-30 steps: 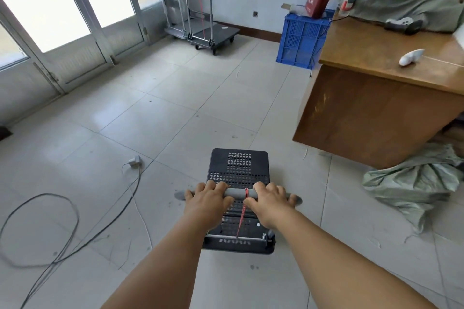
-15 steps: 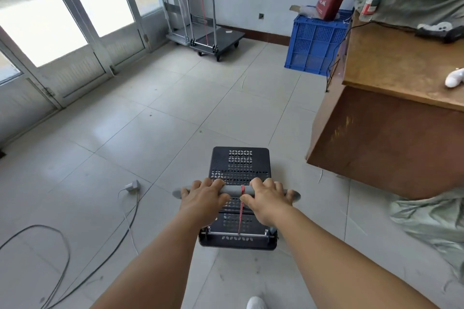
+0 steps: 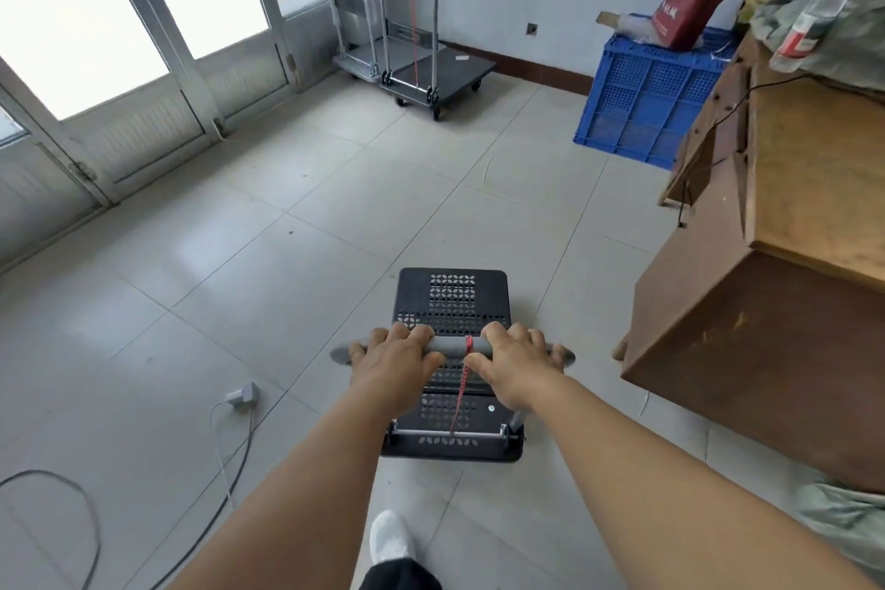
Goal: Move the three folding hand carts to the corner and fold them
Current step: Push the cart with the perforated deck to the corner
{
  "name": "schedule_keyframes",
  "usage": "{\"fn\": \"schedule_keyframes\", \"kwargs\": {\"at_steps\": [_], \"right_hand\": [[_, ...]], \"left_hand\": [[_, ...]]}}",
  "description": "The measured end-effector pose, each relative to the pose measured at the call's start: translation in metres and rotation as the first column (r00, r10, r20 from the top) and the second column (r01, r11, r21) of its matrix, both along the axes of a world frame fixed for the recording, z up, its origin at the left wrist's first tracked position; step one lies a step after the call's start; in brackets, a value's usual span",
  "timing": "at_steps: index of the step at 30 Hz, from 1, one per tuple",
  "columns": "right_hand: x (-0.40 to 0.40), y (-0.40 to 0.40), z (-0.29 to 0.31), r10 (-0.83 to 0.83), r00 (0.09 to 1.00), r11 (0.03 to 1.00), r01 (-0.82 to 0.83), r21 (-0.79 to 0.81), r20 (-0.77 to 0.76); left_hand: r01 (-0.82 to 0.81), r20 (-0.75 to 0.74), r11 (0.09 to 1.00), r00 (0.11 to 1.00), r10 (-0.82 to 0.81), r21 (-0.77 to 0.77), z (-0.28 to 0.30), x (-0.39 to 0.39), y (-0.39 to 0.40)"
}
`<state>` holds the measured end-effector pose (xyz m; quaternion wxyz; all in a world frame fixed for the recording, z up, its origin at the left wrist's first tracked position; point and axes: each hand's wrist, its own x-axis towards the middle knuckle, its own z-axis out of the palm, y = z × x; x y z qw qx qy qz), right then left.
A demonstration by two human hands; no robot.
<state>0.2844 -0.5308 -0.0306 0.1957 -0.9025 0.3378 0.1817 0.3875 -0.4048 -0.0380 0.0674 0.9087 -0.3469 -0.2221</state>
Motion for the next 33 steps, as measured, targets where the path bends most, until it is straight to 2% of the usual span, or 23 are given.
{"fn": "schedule_keyframes", "kwargs": {"at_steps": [15, 24, 33], "right_hand": [[0.215, -0.116, 0.000, -0.104, 0.995, 0.994, 0.104, -0.026, 0.007], [0.342, -0.221, -0.010, -0.139, 0.989, 0.990, 0.140, -0.024, 0.053], [0.458, -0.337, -0.010, -0.153, 0.988, 0.988, 0.153, -0.001, 0.032]], "left_hand": [[0.114, -0.004, 0.993, 0.994, -0.113, 0.031, 0.000, 0.229, -0.130], [0.151, 0.010, 0.987, 0.988, -0.152, 0.053, 0.002, 0.362, -0.239], [0.159, -0.008, 0.986, 0.987, -0.159, 0.047, 0.000, 0.480, -0.356]]}}
